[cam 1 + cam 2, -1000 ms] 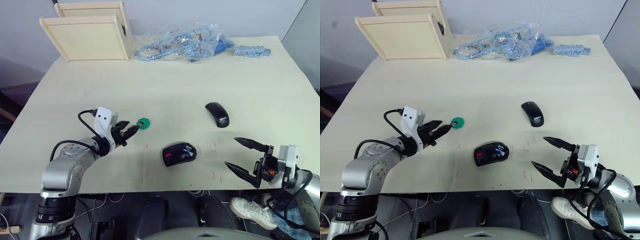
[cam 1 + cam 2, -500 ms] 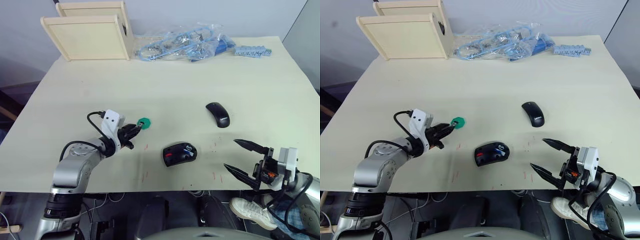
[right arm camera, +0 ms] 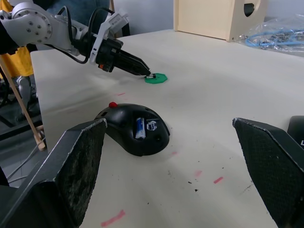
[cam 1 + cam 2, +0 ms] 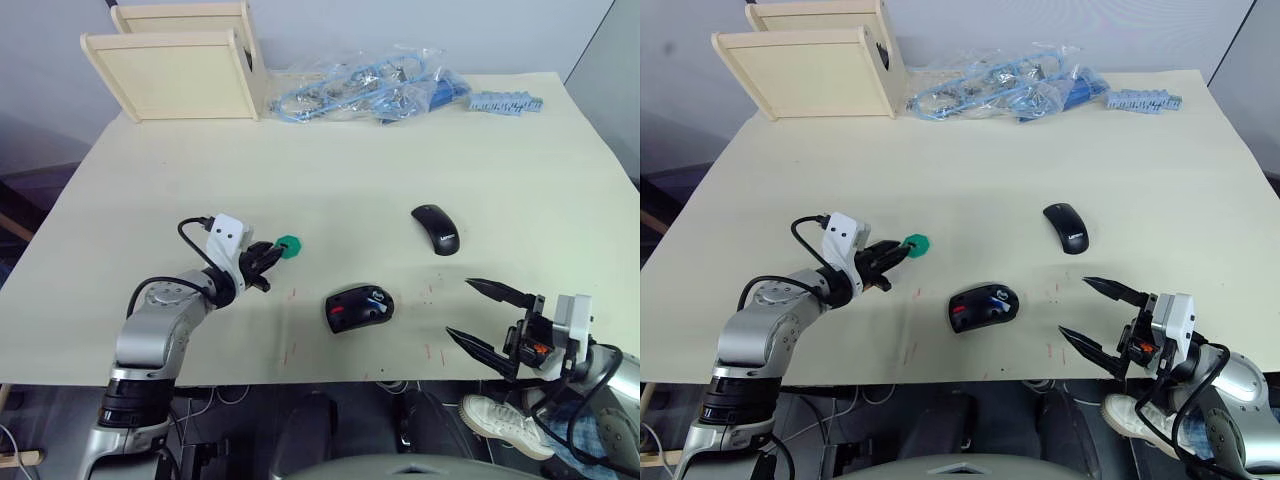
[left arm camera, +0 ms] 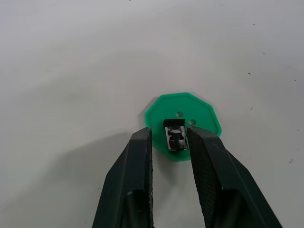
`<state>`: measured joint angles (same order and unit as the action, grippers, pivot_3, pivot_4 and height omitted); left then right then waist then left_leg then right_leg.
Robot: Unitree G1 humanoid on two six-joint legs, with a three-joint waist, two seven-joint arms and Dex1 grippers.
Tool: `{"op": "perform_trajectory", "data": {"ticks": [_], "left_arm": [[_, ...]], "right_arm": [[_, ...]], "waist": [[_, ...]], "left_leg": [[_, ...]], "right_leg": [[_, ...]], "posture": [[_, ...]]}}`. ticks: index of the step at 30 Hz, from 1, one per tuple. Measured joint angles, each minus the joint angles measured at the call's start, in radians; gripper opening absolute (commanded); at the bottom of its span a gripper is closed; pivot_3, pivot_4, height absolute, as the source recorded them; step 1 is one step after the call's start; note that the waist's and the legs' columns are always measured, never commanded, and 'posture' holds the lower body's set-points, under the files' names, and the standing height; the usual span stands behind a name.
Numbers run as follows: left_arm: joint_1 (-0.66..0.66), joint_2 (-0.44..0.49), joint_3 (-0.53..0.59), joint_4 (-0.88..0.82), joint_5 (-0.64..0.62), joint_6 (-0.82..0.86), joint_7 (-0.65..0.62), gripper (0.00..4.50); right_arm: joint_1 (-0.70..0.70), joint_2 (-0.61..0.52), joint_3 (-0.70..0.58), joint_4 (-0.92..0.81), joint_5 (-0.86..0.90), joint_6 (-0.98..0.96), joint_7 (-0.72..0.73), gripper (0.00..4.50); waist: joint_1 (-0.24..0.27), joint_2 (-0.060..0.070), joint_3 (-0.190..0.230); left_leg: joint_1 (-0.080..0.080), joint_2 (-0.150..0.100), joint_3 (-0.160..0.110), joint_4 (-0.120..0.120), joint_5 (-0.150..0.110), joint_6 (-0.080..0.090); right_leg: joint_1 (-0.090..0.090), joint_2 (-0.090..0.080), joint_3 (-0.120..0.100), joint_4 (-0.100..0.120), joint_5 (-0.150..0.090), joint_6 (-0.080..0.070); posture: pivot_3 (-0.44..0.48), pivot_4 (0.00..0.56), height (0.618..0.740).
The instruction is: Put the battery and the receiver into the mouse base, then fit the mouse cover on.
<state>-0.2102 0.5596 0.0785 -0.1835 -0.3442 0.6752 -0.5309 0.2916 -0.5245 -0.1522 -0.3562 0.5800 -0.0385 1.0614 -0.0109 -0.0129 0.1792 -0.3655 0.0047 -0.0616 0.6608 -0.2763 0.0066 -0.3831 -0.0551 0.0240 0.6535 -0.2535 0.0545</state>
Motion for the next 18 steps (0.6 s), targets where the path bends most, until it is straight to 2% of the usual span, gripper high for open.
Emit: {"op": "perform_trajectory", "data": {"ticks": [18], "left_arm": [[-0.002,-0.007,-0.01,-0.01,0.023,0.019,0.015,1.26]], "right_arm": [[0.006,0.0,0.0,0.001,-0.001,-0.008,-0.002,4.5]], "waist": [[-0.001,0.0,0.0]], "left_leg": [[0.0,0.0,0.0,0.0,0.0,0.0]], "right_leg": [[-0.002,0.0,0.001,0.001,0.0,0.0]], "posture": [[0.0,0.15,0.74]]}}
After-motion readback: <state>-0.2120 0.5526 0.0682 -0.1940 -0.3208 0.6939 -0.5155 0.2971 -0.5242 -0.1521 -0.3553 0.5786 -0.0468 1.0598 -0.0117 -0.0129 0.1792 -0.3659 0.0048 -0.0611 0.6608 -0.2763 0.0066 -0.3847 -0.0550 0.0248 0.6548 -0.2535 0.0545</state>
